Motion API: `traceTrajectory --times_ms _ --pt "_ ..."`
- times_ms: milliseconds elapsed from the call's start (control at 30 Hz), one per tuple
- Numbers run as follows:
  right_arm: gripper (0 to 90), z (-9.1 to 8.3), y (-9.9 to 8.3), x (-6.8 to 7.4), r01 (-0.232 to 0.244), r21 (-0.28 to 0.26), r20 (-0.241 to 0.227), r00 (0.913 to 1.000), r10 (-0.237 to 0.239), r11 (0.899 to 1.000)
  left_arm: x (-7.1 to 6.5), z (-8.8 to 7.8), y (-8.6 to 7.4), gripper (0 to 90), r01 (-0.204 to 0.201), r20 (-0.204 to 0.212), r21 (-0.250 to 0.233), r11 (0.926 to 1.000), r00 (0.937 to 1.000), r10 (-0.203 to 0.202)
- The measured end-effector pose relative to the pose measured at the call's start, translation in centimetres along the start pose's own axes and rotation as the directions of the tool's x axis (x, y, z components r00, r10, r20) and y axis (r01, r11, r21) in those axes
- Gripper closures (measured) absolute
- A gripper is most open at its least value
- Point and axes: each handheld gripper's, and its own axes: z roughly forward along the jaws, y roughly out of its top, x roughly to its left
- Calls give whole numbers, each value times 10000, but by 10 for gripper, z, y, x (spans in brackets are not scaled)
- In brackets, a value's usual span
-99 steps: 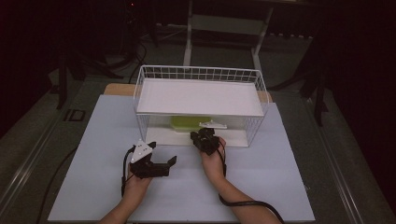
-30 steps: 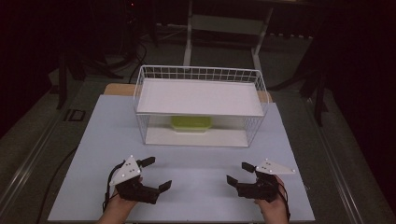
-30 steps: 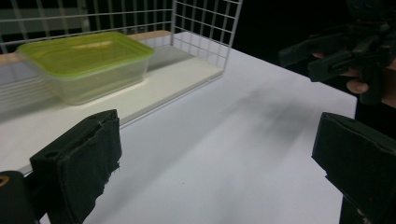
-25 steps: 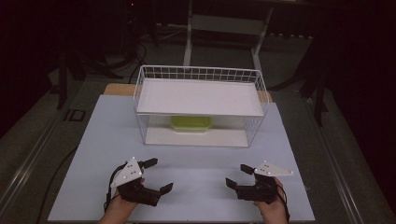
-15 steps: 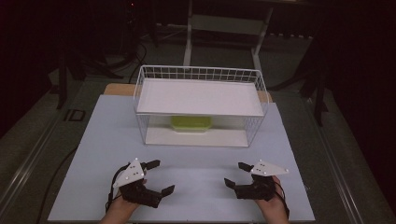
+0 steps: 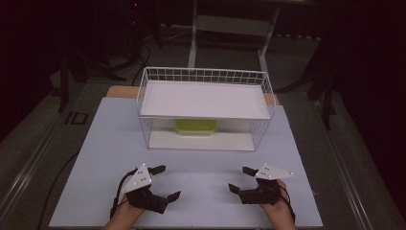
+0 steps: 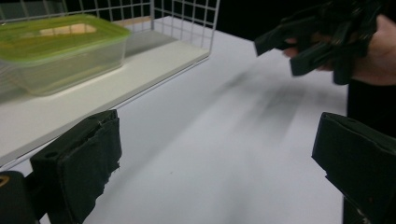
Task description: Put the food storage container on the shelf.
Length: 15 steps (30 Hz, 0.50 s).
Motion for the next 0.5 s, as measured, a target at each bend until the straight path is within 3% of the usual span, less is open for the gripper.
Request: traceTrajectory --times_ms 100,167,367,500 --pt "149 -1 1 -1 -213 40 257 9994 212 9998 2 -1 -1 20 201 -267 30 9998 9994 -200" --pt "150 -1 1 0 -79 95 411 9991 75 9999 4 -2 -2 20 305 -545 85 9995 9981 -300" --pt "151 0 1 -1 -126 128 343 9993 122 9998 11 -4 -4 20 766 -1102 105 9970 9911 -749" --pt "153 -1 1 -3 -328 26 334 9989 327 9995 11 -4 -5 20 783 -1061 156 9968 9914 -762"
